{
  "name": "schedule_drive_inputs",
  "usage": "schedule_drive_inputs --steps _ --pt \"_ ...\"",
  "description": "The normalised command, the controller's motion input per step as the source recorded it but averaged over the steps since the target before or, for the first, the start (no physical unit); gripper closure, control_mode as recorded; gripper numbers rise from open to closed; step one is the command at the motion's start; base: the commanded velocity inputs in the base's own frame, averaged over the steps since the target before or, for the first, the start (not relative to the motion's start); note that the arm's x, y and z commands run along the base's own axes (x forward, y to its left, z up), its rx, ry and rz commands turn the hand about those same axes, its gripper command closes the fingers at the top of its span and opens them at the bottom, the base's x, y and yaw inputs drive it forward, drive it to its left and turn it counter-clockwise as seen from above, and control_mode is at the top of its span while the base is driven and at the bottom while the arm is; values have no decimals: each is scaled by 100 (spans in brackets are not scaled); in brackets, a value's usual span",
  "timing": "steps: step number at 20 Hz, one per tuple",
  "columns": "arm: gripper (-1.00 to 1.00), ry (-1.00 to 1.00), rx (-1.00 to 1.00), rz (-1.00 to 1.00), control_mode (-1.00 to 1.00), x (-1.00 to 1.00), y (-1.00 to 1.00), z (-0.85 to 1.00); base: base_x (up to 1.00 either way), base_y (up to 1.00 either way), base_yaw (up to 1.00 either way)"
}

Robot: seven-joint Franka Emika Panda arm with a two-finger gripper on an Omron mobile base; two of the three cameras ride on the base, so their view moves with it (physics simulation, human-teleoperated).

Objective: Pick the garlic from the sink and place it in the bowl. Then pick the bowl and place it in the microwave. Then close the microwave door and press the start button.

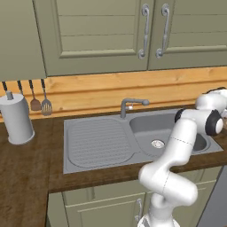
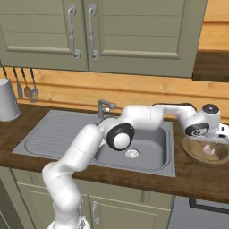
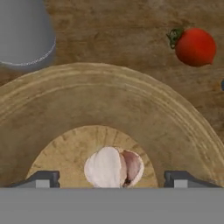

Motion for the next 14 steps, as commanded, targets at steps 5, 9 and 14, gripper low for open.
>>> schedule_drive_inputs --steps 5,9,14 --pt "-100 1 1 -1 -100 -48 53 20 0 0 0" --pt "-100 11 -11 0 -100 -32 100 -2 0 0 0" --pt "-100 16 -23 0 -100 36 51 -21 0 0 0"
